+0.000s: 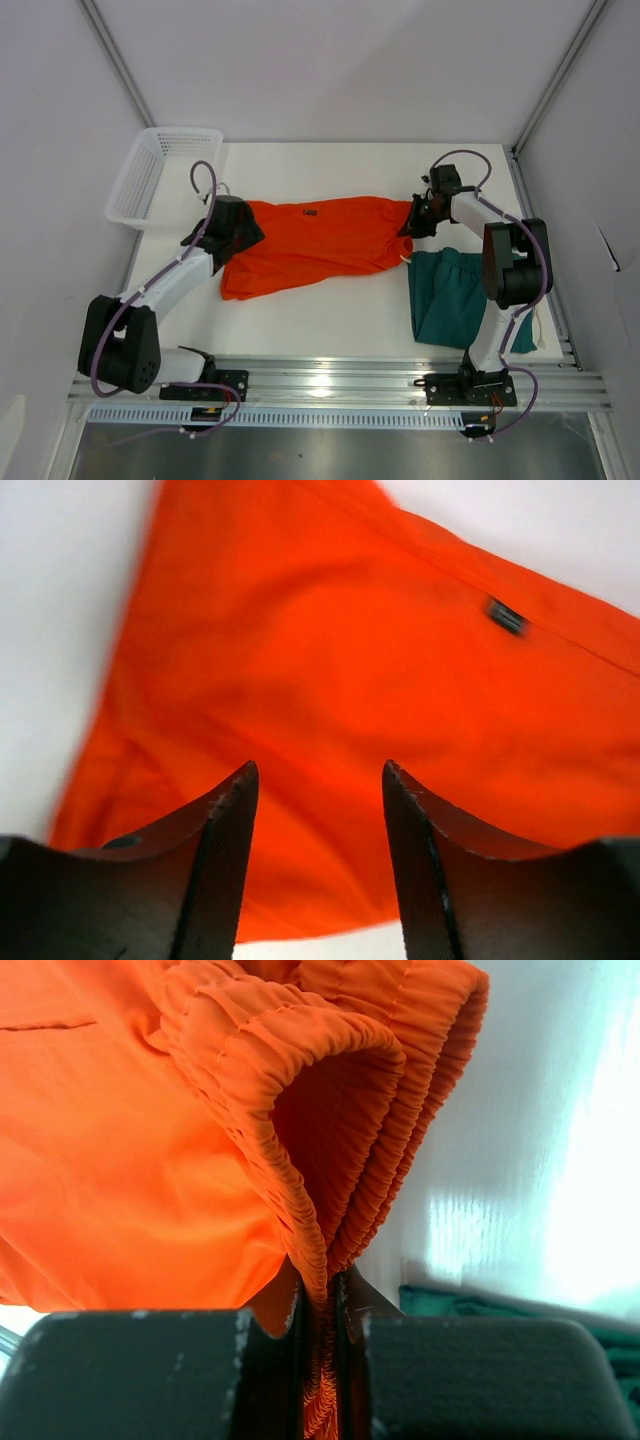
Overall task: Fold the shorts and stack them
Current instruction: Fold the shorts
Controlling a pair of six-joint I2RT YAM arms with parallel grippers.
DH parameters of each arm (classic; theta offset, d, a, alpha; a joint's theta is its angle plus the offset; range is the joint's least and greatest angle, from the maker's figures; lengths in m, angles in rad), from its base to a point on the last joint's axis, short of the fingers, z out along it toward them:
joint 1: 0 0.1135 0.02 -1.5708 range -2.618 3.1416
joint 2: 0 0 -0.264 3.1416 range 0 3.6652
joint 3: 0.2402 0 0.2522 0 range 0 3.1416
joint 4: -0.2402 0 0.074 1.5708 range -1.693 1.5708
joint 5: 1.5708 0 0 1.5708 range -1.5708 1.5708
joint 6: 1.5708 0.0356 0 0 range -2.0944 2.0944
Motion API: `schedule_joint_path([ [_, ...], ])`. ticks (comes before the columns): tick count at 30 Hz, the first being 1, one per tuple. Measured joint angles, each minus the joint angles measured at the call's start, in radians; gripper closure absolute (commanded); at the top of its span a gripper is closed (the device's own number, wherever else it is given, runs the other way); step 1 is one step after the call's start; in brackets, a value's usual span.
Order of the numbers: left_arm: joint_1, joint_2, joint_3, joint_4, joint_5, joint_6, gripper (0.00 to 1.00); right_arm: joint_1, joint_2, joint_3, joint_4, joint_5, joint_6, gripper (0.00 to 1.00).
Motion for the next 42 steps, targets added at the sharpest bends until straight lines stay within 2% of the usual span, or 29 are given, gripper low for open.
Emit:
schedule_joint_path([
  [1, -0.029, -0.016, -0.011, 0.023, 0.016, -0.011, 0.53, 0.005, -0.008, 0.000, -0.003, 0.005, 0.000, 1.00],
  [8, -0.204, -0.073, -0.088, 0.145, 0.095, -0.078, 0.79, 0.030, -0.023, 0.002, -0.013, 0.031, 0.017, 1.00],
  [16, -0.336, 0.083, -0.053, 0.264, 0.132, -0.109, 1.00, 0.039, -0.023, 0.002, -0.018, 0.043, 0.031, 1.00],
  [28, -0.380, 0.392, -0.025, 0.412, 0.132, -0.198, 1.00, 0.045, -0.074, 0.013, -0.069, 0.050, 0.042, 1.00],
  [33, -0.421, 0.425, -0.017, 0.470, 0.096, -0.245, 1.00, 0.055, -0.093, 0.049, -0.107, 0.048, 0.046, 1.00],
  [42, -0.554, 0.485, 0.040, 0.494, -0.056, -0.299, 1.00, 0.138, -0.143, 0.149, -0.163, -0.010, 0.112, 1.00],
])
